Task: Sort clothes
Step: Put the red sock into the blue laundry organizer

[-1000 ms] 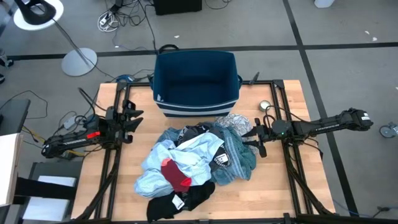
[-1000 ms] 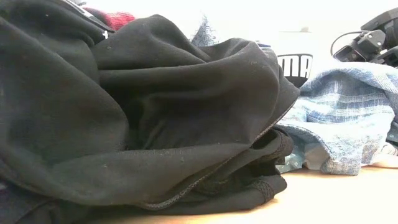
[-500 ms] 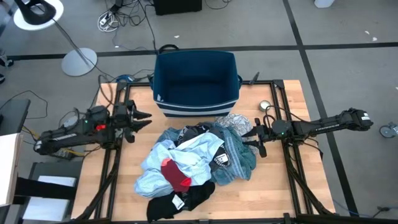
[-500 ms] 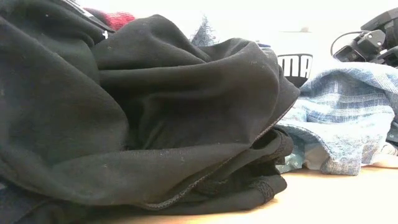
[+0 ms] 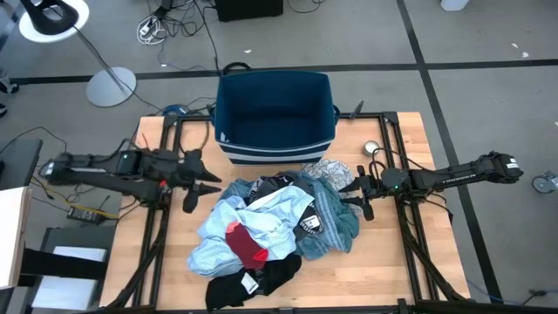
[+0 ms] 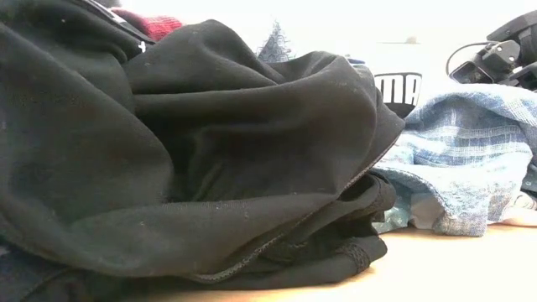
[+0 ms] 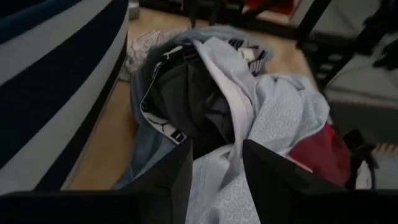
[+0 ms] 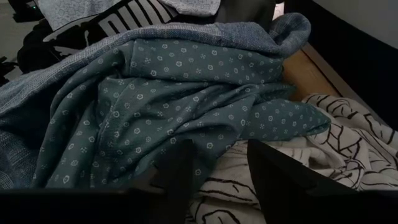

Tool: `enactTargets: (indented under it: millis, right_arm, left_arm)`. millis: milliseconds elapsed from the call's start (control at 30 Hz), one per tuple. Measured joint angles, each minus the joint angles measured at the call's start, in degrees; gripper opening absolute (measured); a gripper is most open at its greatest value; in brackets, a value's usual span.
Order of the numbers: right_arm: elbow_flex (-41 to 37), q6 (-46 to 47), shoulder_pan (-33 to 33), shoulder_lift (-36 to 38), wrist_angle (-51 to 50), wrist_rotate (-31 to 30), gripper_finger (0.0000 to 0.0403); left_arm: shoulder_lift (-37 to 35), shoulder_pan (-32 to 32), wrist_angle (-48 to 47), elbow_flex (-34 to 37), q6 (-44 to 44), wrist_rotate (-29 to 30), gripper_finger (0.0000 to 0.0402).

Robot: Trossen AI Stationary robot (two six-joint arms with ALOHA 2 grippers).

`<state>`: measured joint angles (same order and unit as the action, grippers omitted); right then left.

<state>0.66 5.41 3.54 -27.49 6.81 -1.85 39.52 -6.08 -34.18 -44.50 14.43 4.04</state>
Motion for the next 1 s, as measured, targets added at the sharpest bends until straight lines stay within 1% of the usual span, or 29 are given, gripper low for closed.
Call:
enactTargets:
  millis: [100,333,400,633,767,1000]
  right_arm:
    - [0.00,0.00,0.01,0.02,0.00,0.00,0.0158]
    - [0.00,0.00,-0.01,0.00,0.02,0.00,0.0158]
    - [-0.01,0.00,0.01,0.00,0.02,0.00,0.0158]
    - [0.00,0.00,-0.01,0.02,0.02,0.00,0.0158]
    - [-0.02,0.00,0.00,0.01,0.02,0.00,0.0158]
    - [0.00,0.00,0.01,0.00,0.02,0.00,0.0158]
  left_arm:
    - [4.11,-4.04,-2.83,-4.67,0.84,3.84,0.0147]
    - [12.70,-12.04,-9.25,-14.15,3.62,9.72,0.0147]
    - [15.31,-13.91,-11.47,-16.52,4.28,10.47,0.0147]
    - [25.66,-18.62,-18.43,-24.52,7.63,10.41,0.0147]
    - [30.83,-19.53,-19.22,-25.23,10.11,8.78,0.0147]
    - [39.37,-19.55,-19.28,-24.66,10.30,5.10,0.0147]
